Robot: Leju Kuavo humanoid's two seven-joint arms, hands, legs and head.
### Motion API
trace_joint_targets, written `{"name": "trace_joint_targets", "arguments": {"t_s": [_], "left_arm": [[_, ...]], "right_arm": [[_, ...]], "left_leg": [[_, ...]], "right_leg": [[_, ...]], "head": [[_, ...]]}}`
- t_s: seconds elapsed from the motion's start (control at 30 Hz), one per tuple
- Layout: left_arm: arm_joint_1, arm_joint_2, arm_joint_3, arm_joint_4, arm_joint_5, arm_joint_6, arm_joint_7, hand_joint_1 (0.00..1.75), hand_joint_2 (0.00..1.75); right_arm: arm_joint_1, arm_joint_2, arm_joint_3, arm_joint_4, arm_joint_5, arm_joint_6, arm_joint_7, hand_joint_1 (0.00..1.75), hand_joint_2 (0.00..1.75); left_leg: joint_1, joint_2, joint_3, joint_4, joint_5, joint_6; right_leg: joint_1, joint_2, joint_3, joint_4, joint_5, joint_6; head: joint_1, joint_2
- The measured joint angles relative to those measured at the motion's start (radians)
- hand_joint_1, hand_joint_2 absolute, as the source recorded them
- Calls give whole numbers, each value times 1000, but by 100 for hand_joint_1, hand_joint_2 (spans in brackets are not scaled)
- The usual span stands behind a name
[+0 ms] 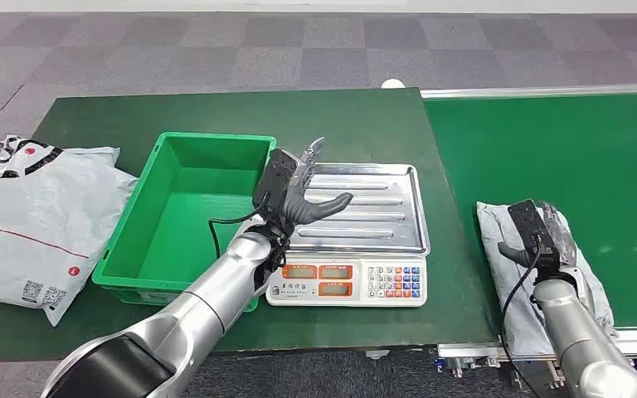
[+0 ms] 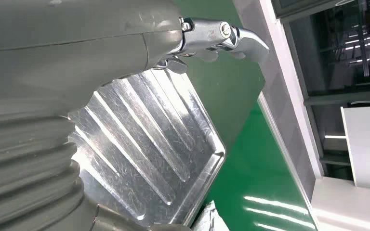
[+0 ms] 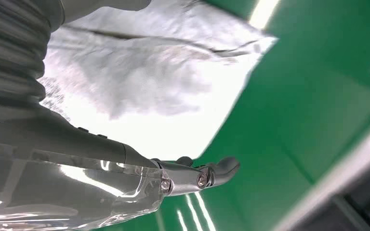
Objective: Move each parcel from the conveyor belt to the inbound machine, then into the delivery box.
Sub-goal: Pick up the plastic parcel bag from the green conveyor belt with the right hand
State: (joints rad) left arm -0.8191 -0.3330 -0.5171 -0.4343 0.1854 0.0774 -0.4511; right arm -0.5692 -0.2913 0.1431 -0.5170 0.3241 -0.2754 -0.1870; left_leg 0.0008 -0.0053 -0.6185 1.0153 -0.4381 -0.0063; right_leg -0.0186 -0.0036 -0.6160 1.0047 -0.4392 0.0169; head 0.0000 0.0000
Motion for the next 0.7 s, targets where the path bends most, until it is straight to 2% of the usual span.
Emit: {"name": "trace_joint_targets", "arguments": {"t_s": [0.13, 0.43, 0.57, 0.7], "left_arm": [[9, 4, 20, -10, -20, -1, -6, 0, 175], [38, 26, 68, -45, -58, -20, -14, 0, 175], [46, 34, 86, -56, -63, -25, -15, 0, 175], [53, 43, 100, -66, -69, -29, -16, 0, 175]], "right_arm": [[-17, -12, 0, 43, 38, 54, 52, 0, 175], [-34, -31, 0, 122, 76, 277, 166, 0, 175], [-48, -38, 9, 136, 103, 342, 198, 0, 175], [-60, -47, 40, 144, 162, 368, 216, 175, 175]], "left_leg": [[0, 0, 0, 0, 0, 0], [0, 0, 0, 0, 0, 0], [0, 0, 0, 0, 0, 0], [0, 0, 0, 0, 0, 0]], "right_leg": [[0, 0, 0, 0, 0, 0], [0, 0, 0, 0, 0, 0], [0, -1, 0, 0, 0, 0], [0, -1, 1, 0, 0, 0]], "head": [[0, 0], [0, 0], [0, 0], [0, 0]]}}
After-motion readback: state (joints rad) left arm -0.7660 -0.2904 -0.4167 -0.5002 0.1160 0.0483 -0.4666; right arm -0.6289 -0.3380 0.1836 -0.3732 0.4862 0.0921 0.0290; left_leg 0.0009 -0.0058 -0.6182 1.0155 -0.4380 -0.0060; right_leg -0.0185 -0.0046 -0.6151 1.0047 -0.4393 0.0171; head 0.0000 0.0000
